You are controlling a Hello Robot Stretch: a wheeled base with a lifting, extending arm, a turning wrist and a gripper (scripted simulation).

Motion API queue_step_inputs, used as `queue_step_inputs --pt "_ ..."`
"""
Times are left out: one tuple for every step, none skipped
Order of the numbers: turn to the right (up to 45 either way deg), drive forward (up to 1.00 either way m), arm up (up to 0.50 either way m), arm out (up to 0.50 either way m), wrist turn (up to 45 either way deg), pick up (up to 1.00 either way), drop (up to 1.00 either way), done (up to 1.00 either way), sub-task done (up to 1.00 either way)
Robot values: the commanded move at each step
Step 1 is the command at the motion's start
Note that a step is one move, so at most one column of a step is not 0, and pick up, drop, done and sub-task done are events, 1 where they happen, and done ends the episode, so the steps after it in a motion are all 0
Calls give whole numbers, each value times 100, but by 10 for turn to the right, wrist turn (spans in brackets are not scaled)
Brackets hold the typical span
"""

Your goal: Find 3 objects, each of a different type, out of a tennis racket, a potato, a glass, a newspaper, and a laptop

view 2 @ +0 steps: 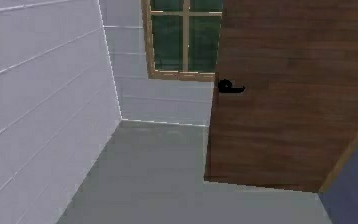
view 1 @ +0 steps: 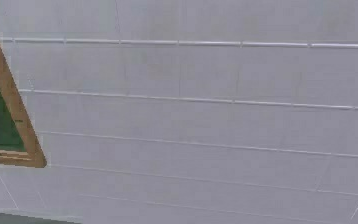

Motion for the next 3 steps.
queue_step_inputs --pt "-300 0 0 0 0 0 0 0 0" --pt "0 50 0 0 0 0 0 0 0" --pt "-450 0 0 0 0 0 0 0 0"
